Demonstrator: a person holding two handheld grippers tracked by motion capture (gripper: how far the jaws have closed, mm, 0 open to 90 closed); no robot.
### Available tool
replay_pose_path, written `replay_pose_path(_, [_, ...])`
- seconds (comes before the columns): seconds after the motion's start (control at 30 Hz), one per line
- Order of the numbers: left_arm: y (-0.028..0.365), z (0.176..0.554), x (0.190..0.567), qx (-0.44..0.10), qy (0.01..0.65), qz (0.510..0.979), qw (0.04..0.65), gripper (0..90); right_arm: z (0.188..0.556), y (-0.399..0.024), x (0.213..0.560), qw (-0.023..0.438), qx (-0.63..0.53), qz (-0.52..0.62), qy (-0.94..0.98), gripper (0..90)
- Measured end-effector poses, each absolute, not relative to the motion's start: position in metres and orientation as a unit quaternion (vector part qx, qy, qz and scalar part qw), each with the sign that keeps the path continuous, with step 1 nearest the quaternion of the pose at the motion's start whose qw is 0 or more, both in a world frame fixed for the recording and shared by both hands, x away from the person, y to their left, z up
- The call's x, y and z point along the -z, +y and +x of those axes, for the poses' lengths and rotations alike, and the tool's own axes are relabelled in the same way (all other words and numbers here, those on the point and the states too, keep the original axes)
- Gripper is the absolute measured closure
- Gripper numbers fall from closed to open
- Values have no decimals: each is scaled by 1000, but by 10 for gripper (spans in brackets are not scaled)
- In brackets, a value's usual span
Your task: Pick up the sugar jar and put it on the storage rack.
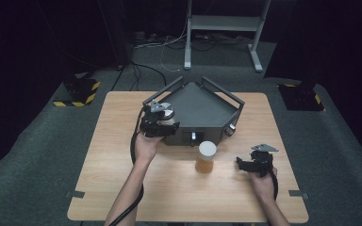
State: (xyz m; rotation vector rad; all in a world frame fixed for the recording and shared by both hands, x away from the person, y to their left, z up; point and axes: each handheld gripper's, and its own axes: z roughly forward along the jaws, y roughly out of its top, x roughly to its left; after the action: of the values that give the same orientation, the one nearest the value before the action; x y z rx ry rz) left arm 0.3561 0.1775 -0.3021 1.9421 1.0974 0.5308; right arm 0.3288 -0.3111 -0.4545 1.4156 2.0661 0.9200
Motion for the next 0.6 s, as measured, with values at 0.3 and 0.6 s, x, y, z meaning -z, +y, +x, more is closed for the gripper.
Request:
replay_pose_path(0.3, [162, 377, 294, -217, 444, 769, 405, 309, 329, -311, 455, 235, -335, 516, 753, 97])
replay_pose_path(0.6, [147, 397, 294, -225, 453, 771, 388, 310, 329, -311, 454, 235, -335, 516, 753, 96])
